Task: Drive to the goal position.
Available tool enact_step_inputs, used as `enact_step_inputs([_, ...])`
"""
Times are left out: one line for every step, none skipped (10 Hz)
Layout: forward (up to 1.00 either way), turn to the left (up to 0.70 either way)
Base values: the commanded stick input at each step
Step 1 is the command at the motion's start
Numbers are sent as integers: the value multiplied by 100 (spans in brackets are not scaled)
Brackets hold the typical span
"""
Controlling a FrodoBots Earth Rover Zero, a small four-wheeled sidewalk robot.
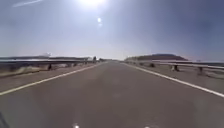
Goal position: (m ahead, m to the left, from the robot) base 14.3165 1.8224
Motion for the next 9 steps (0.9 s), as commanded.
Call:
enact_step_inputs([100,0])
enact_step_inputs([100,0])
enact_step_inputs([100,0])
enact_step_inputs([100,0])
enact_step_inputs([100,0])
enact_step_inputs([100,0])
enact_step_inputs([100,0])
enact_step_inputs([100,0])
enact_step_inputs([100,0])
